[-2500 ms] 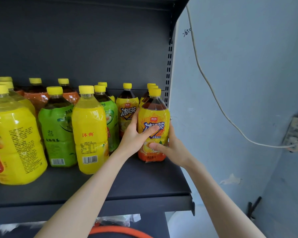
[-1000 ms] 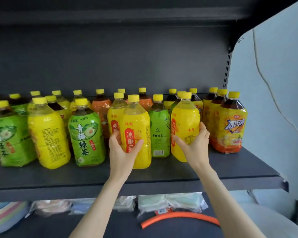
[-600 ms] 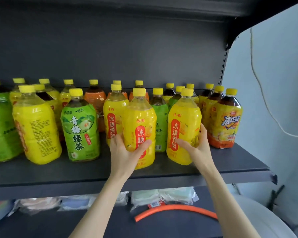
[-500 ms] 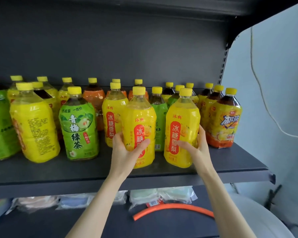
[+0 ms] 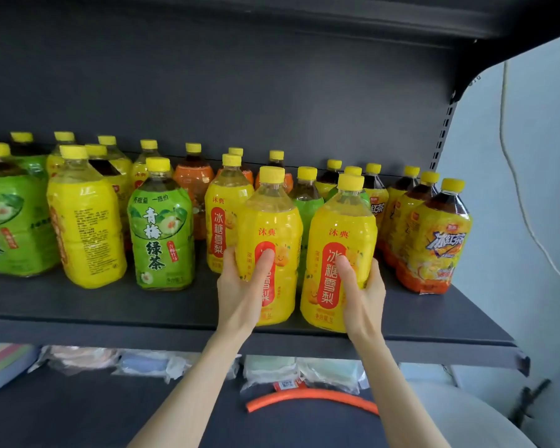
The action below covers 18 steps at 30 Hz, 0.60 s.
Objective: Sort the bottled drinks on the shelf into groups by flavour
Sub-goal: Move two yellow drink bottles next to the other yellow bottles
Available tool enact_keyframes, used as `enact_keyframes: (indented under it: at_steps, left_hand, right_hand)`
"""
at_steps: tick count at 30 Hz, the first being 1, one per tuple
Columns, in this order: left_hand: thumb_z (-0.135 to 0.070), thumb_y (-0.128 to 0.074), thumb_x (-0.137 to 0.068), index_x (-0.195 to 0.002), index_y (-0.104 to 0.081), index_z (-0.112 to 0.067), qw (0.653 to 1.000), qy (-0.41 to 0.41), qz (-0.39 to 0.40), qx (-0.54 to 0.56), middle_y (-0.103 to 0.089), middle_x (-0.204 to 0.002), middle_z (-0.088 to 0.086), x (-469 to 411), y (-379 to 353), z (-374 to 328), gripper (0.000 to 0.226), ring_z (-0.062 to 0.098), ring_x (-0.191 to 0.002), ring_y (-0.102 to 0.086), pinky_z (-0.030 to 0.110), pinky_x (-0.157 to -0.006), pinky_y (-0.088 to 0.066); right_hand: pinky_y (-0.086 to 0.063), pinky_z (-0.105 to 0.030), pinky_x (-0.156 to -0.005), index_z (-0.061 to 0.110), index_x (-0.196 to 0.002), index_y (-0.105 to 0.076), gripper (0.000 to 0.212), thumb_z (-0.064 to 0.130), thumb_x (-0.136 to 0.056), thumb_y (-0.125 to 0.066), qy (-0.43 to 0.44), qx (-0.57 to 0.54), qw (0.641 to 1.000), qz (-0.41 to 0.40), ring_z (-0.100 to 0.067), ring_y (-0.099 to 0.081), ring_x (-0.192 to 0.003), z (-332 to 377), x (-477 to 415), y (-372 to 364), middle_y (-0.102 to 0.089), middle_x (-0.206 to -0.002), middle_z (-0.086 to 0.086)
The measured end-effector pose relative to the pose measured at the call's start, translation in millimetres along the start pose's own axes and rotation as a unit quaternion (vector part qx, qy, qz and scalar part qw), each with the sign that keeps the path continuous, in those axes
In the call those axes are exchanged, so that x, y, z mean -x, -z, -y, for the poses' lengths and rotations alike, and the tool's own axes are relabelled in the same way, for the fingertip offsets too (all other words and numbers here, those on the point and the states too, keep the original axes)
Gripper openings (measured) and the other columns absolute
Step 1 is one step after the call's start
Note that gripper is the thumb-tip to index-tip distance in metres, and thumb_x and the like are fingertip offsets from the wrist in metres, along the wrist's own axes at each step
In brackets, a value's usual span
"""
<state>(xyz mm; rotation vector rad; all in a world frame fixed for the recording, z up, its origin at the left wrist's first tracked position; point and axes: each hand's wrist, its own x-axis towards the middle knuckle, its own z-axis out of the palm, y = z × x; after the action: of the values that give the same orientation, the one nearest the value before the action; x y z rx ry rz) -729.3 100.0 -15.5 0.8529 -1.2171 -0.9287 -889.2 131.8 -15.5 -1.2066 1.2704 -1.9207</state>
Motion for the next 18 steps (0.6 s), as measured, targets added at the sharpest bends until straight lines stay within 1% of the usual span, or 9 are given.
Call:
enact_keyframes:
  at_steps: [2,4,5,7,8,10,13,16,18]
  left_hand:
    - [-0.07,-0.057,-0.062,-0.124,-0.049,-0.031,1.0,-0.008,0.002,-0.008,-0.064,-0.113,-0.011,7.8,8.7,-4.5,0.074,0.005,-0.101,-0.063,0.032,-0.086,-0.052]
    - [-0.071,-0.055,-0.061,-0.118,-0.054,-0.03,1.0,-0.017,0.005,-0.015,-0.066,-0.107,-0.012,14.0,20.0,-13.6,0.07,0.001,-0.094,-0.064,0.028,-0.081,-0.053]
    - [-0.071,-0.055,-0.061,-0.113,-0.055,-0.033,1.0,-0.019,0.004,-0.02,-0.066,-0.104,-0.013,15.6,26.7,-18.7,0.064,-0.001,-0.091,-0.065,0.027,-0.079,-0.053]
    - [-0.07,-0.056,-0.063,-0.105,-0.055,-0.039,1.0,-0.019,-0.002,-0.022,-0.067,-0.101,-0.014,19.2,41.9,-29.4,0.052,0.0,-0.09,-0.065,0.028,-0.078,-0.054]
    - [-0.069,-0.056,-0.064,-0.104,-0.056,-0.04,1.0,-0.021,-0.01,-0.021,-0.067,-0.102,-0.013,20.2,51.3,-34.7,0.049,0.002,-0.092,-0.065,0.031,-0.08,-0.054]
    - [-0.071,-0.055,-0.064,-0.105,-0.057,-0.041,0.999,-0.028,-0.031,-0.023,-0.068,-0.104,-0.013,21.3,73.8,-44.3,0.051,0.006,-0.096,-0.065,0.037,-0.085,-0.053]
    - [-0.073,-0.053,-0.063,-0.108,-0.056,-0.042,0.997,-0.042,-0.053,-0.031,-0.067,-0.108,-0.013,22.5,114.5,-58.3,0.054,0.007,-0.099,-0.064,0.039,-0.088,-0.053]
    - [-0.078,-0.054,-0.062,-0.118,-0.056,-0.035,0.996,-0.036,-0.067,-0.043,-0.066,-0.114,-0.007,23.6,165.3,-68.5,0.07,0.014,-0.104,-0.063,0.046,-0.092,-0.051]
    - [-0.078,-0.053,-0.06,-0.115,-0.058,-0.033,0.995,-0.03,-0.081,-0.049,-0.068,-0.11,-0.005,26.7,206.3,-72.4,0.071,0.015,-0.101,-0.065,0.048,-0.091,-0.051]
  right_hand:
    - [-0.055,-0.022,-0.066,0.036,-0.103,-0.059,0.051,0.063,-0.06,-0.064,-0.002,-0.016,1.0,0.014,-0.008,-0.07,-0.088,2.5,9.9,-0.5,-0.072,-0.094,0.011]
    - [-0.056,-0.024,-0.068,0.033,-0.107,-0.061,0.057,0.064,-0.059,-0.062,0.0,-0.034,0.999,0.03,-0.01,-0.071,-0.089,7.1,17.4,-4.7,-0.074,-0.096,0.008]
    - [-0.057,-0.025,-0.069,0.031,-0.108,-0.061,0.059,0.064,-0.059,-0.062,0.002,-0.037,0.999,0.036,-0.012,-0.071,-0.089,10.2,20.8,-9.1,-0.074,-0.097,0.007]
    - [-0.057,-0.027,-0.07,0.028,-0.109,-0.062,0.061,0.065,-0.06,-0.062,0.008,-0.036,0.998,0.049,-0.012,-0.071,-0.088,17.0,28.2,-22.3,-0.074,-0.097,0.006]
    - [-0.057,-0.029,-0.072,0.028,-0.109,-0.062,0.061,0.065,-0.061,-0.062,0.01,-0.034,0.998,0.057,-0.012,-0.071,-0.089,20.5,31.6,-30.5,-0.074,-0.097,0.006]
    - [-0.057,-0.033,-0.078,0.028,-0.111,-0.063,0.061,0.066,-0.062,-0.062,0.013,-0.033,0.997,0.072,-0.013,-0.07,-0.092,26.5,39.7,-50.7,-0.074,-0.1,0.005]
    - [-0.057,-0.03,-0.078,0.027,-0.112,-0.062,0.064,0.066,-0.062,-0.061,0.013,-0.046,0.994,0.095,-0.011,-0.07,-0.093,33.4,55.9,-89.2,-0.073,-0.102,0.004]
    - [-0.056,-0.041,-0.086,0.026,-0.117,-0.061,0.067,0.067,-0.063,-0.062,0.007,-0.061,0.991,0.116,-0.014,-0.069,-0.097,37.0,77.4,-136.0,-0.072,-0.107,0.002]
    - [-0.055,-0.044,-0.087,0.026,-0.118,-0.061,0.069,0.068,-0.063,-0.064,0.005,-0.068,0.99,0.123,-0.016,-0.069,-0.099,36.1,97.4,-169.7,-0.072,-0.108,0.001]
